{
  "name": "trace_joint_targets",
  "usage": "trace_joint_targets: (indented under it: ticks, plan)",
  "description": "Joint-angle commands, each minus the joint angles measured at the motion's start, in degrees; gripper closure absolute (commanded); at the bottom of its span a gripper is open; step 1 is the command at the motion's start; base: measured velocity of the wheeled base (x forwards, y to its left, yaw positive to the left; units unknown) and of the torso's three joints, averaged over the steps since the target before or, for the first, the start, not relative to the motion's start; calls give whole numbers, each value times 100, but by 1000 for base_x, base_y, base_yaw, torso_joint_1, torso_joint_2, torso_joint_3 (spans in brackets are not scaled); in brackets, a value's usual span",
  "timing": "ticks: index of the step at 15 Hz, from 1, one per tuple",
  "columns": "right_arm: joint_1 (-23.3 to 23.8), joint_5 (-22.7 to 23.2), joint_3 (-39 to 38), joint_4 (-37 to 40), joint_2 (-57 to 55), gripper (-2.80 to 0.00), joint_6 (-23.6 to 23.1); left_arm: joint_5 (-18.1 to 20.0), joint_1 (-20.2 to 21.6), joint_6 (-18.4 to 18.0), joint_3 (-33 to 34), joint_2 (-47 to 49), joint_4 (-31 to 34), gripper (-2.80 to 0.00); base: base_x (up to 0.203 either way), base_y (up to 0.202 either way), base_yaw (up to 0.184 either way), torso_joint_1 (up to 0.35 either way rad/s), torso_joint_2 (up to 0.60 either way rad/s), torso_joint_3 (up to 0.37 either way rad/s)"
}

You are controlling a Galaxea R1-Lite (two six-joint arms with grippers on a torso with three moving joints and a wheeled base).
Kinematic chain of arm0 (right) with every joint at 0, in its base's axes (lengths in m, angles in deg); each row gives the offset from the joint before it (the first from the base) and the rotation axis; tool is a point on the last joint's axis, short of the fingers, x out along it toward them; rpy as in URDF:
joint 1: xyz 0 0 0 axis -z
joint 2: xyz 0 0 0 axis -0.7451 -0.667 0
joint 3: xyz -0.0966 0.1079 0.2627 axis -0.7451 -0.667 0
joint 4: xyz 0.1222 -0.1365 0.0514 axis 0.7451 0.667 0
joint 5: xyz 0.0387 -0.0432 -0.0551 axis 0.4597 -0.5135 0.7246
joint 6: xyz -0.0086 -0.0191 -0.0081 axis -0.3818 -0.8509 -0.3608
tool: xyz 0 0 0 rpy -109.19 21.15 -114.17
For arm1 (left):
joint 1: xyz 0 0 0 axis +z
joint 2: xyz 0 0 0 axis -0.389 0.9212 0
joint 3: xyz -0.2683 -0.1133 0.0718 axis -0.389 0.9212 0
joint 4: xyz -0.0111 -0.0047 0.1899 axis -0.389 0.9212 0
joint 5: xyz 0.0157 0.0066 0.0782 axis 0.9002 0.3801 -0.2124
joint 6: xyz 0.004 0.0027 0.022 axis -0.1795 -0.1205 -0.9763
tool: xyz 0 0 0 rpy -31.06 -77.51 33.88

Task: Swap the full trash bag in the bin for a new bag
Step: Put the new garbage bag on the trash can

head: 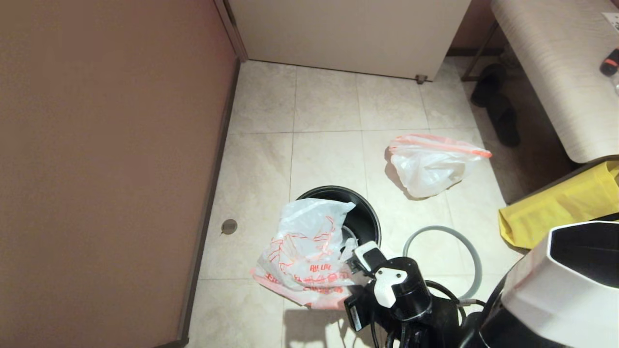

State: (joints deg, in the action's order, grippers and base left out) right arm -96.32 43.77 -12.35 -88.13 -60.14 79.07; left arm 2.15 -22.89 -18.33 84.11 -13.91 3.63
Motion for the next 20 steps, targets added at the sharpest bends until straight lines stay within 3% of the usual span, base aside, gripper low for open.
trace_joint_targets:
  ticks: [1,8,11,17,20]
  plan:
    - [43,2,255,101,404,0,216,-5,0,4,0,7,-4,0,0,0,0,0,0,0]
    - [878,-7,1811,533,50,0,238,-5,0,4,0,7,-4,0,0,0,0,0,0,0]
    - [1266,-111,2157,524,-463,0,-109,-5,0,4,0,7,-4,0,0,0,0,0,0,0]
    - [1676,-315,3087,167,-964,0,-224,-5,0,4,0,7,-4,0,0,0,0,0,0,0]
    - [1717,-670,3148,184,-1050,0,-695,-5,0,4,0,7,-4,0,0,0,0,0,0,0]
